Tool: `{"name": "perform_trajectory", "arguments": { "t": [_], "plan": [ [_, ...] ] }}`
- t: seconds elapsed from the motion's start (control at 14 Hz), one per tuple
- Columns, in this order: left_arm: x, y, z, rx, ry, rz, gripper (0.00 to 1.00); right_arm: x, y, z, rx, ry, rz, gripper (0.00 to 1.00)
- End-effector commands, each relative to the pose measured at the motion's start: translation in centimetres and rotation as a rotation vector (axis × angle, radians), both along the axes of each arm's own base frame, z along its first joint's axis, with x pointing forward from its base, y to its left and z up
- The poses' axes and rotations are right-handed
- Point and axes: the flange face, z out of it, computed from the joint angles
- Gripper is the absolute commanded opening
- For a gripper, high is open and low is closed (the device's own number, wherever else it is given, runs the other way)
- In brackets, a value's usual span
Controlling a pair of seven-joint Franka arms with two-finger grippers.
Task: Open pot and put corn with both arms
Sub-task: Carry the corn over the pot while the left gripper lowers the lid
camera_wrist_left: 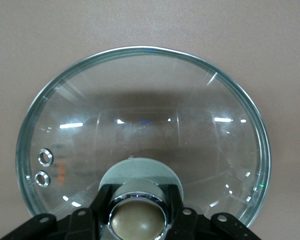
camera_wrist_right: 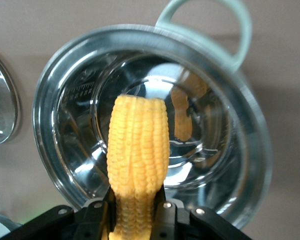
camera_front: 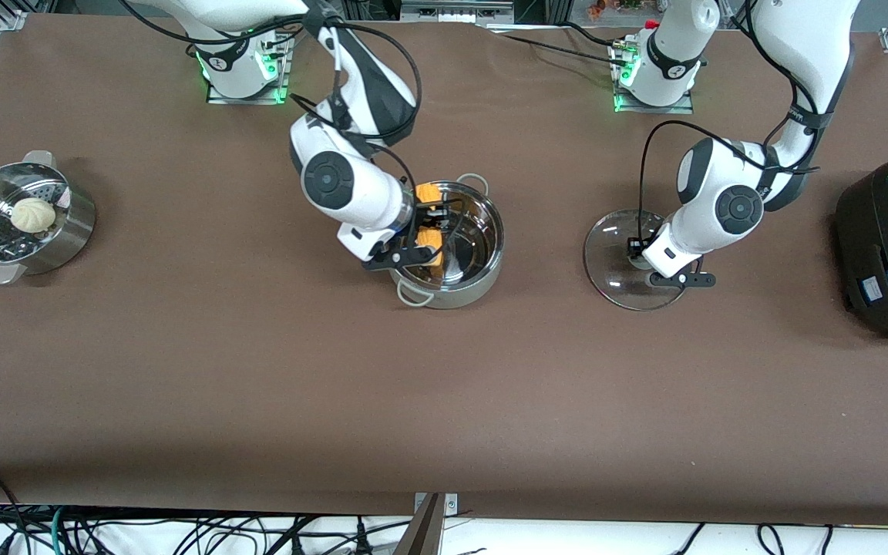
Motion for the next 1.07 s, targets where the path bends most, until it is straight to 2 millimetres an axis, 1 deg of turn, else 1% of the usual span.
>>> {"name": "perform_trajectory", "arguments": {
  "t": [0.0,0.07,0.14,0.21,0.29,0.36,0.5,0.57,0.64,0.71,0.79,0.86,0.93,1.0],
  "plan": [
    [0.8,0.6,3.6,0.019,-0.048,-0.017,1.00,-0.1,1.1,-2.2,-0.020,0.021,-0.019,0.21],
    [1.0,0.7,5.4,0.024,-0.053,-0.008,1.00,-0.2,1.6,-3.9,-0.032,-0.004,-0.011,0.23],
    [1.2,0.9,7.8,0.028,-0.064,-0.003,1.00,0.0,1.8,-5.1,-0.037,-0.026,-0.013,0.33],
    [1.5,1.2,10.8,0.033,-0.075,0.001,1.00,0.1,1.8,-5.7,-0.043,-0.043,-0.009,0.47],
    [2.1,1.4,14.0,0.037,-0.079,0.000,1.00,0.2,1.7,-5.8,-0.048,-0.052,-0.006,0.62],
    [2.9,1.6,17.8,0.041,-0.073,0.001,1.00,0.4,1.6,-5.7,-0.049,-0.058,-0.004,1.00],
    [4.6,2.1,26.1,0.045,-0.038,-0.009,1.00,0.6,1.3,-4.6,-0.045,-0.062,-0.010,1.00],
    [4.8,2.0,30.1,0.045,-0.033,-0.013,1.00,0.8,0.9,-3.1,-0.048,-0.061,-0.011,1.00],
    [4.7,2.2,33.3,0.046,-0.024,-0.009,1.00,1.4,-0.4,-1.8,-0.077,-0.051,-0.010,1.00],
    [4.5,2.4,36.1,0.047,-0.027,-0.005,1.00,1.7,-1.4,-0.1,-0.107,-0.057,0.007,1.00],
    [4.2,2.4,38.2,0.046,-0.024,-0.002,1.00,1.8,-2.4,2.0,-0.134,-0.070,0.022,1.00],
    [3.8,2.8,40.2,0.045,-0.030,0.003,1.00,2.3,-4.0,4.1,-0.170,-0.083,0.025,1.00],
    [3.7,3.5,41.2,0.045,-0.031,0.019,1.00,3.1,-6.2,6.2,-0.206,-0.096,0.016,1.00],
    [3.5,3.8,41.5,0.042,-0.024,0.025,1.00,3.2,-8.0,8.0,-0.243,-0.088,0.008,1.00]
  ]
}}
